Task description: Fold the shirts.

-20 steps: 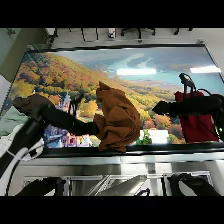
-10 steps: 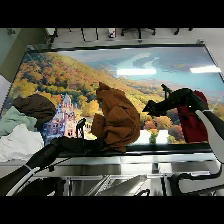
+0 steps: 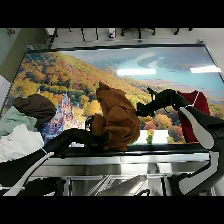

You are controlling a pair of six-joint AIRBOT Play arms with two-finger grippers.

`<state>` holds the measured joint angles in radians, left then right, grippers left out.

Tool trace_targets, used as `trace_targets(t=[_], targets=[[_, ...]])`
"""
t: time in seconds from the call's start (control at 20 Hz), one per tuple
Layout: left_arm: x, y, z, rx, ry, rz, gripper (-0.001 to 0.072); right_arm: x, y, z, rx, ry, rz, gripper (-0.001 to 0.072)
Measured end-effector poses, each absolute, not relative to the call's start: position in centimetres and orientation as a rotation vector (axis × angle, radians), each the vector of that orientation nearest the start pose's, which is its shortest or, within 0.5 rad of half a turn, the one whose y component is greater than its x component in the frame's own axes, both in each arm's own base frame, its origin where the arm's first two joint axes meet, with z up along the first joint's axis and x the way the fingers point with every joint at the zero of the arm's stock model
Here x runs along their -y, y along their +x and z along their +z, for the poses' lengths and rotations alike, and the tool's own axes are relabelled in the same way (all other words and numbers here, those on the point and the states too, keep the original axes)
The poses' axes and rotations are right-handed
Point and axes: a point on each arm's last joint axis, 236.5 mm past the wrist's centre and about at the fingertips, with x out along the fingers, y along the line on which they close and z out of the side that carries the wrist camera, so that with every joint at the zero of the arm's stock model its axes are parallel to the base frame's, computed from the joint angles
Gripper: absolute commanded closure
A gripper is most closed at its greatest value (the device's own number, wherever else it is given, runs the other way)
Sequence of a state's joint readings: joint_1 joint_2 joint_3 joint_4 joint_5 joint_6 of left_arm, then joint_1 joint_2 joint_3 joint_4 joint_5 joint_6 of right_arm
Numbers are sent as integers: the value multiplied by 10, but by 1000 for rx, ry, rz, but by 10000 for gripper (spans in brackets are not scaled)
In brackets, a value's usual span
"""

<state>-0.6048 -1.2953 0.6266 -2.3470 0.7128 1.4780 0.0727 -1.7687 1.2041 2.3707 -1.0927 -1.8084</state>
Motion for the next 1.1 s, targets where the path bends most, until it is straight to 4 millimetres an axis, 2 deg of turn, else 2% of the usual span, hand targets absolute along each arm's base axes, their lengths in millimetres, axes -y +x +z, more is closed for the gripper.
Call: trace_targets(t=[0.1, 0.15, 0.25, 0.3, 0.4, 0.45, 0.5, 0.55, 0.6, 0.7, 0.75, 0.8, 0.85, 0.9, 0.95, 1.0, 1.1], targets=[[277, 218, -97, -1511, -501, -443, 696, -182, 403, -103, -1495, 612, 484, 687], [275, 226, -85, -1477, -519, -450, 696, -183, 410, -90, -1460, 606, 498, 687], [270, 250, -45, -1367, -558, -485, 696, -181, 426, -50, -1368, 587, 532, 687], [264, 267, -13, -1281, -580, -505, 697, -178, 434, -21, -1305, 574, 553, 687], [246, 300, 68, -1068, -625, -541, 696, -172, 444, 56, -1145, 524, 602, 687], [234, 313, 116, -951, -639, -560, 696, -167, 444, 106, -1035, 481, 628, 687], [220, 322, 172, -814, -649, -577, 696, -161, 439, 163, -906, 432, 648, 687], [206, 322, 221, -697, -645, -591, 697, -156, 429, 217, -778, 383, 663, 687], [192, 315, 276, -574, -635, -609, 696, -153, 409, 275, -638, 319, 677, 686], [169, 287, 368, -360, -598, -638, 696, -149, 356, 371, -384, 193, 691, 686], [162, 270, 403, -276, -575, -648, 696, -146, 326, 410, -265, 129, 685, 686], [155, 252, 432, -205, -549, -653, 696, -143, 297, 441, -163, 72, 670, 686], [150, 238, 453, -155, -526, -652, 696, -140, 275, 461, -92, 26, 650, 686], [146, 229, 464, -130, -507, -647, 695, -137, 257, 476, -38, -13, 630, 686], [144, 224, 467, -133, -489, -639, 696, -133, 247, 484, -7, -39, 608, 686], [142, 227, 463, -158, -475, -626, 696, -129, 245, 485, 0, -57, 588, 686], [140, 246, 438, -268, -457, -598, 695, -125, 258, 475, -38, -70, 571, 686]])
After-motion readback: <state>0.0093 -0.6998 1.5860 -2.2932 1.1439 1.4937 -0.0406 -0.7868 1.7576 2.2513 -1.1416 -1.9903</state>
